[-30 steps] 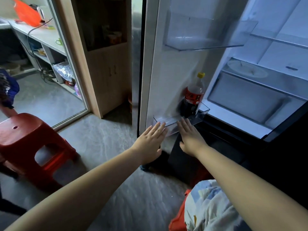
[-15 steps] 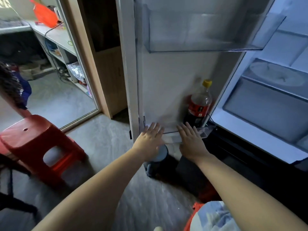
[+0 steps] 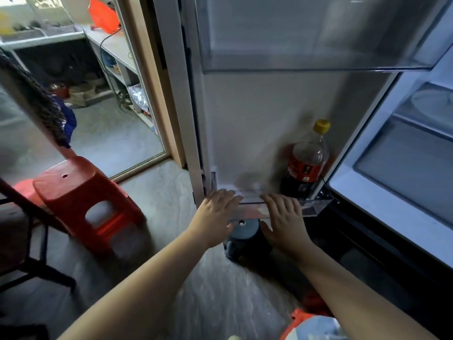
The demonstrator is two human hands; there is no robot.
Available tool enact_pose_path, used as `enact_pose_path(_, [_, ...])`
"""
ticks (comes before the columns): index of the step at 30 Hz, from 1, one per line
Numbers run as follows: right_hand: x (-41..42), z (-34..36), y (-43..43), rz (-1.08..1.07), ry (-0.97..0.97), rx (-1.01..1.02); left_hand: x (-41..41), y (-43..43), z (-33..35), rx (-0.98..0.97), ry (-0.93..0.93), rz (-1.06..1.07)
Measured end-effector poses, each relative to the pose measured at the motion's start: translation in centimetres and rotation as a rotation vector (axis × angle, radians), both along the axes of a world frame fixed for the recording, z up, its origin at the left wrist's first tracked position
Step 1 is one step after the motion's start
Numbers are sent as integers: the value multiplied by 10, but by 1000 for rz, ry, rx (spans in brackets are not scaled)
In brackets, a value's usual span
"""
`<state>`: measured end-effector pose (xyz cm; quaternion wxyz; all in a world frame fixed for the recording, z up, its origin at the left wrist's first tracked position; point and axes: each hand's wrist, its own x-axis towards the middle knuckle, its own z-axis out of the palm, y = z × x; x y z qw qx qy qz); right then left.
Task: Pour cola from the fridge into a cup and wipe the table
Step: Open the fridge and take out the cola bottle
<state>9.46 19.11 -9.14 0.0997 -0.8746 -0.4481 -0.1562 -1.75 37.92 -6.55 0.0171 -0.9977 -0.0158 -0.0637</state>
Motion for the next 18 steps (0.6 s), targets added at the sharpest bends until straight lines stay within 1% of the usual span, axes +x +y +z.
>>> enact_pose_path(2, [1, 3, 1, 11, 14, -12, 2, 1, -3, 2, -72, 8])
enact_pose_path(4, [0, 9, 3, 32, 62, 32, 3, 2, -4, -3, -127, -6])
enact_pose_path(5, [0, 15, 3, 41, 93, 108, 3, 2, -6, -2, -145, -12])
enact_pose_path(7, [4, 33, 0, 32, 147, 361, 4, 3, -9, 7, -175, -18])
enact_pose_path(9, [15, 57, -2, -58, 119, 645, 4, 3, -12, 1, -209, -29])
enact_pose_path(11, [31, 80, 0, -175, 136, 830, 5, 3, -12, 11, -228, -32])
enact_pose_path(13, [50, 92, 5, -287, 254, 867, 5, 3, -12, 25, -246, -25])
enact_pose_path(15, [65, 91, 9, -357, 338, 823, 4, 2, -13, 21, -257, -28])
enact_pose_path(18, [75, 82, 10, -337, 455, 850, 5, 4, -15, 36, -259, -30])
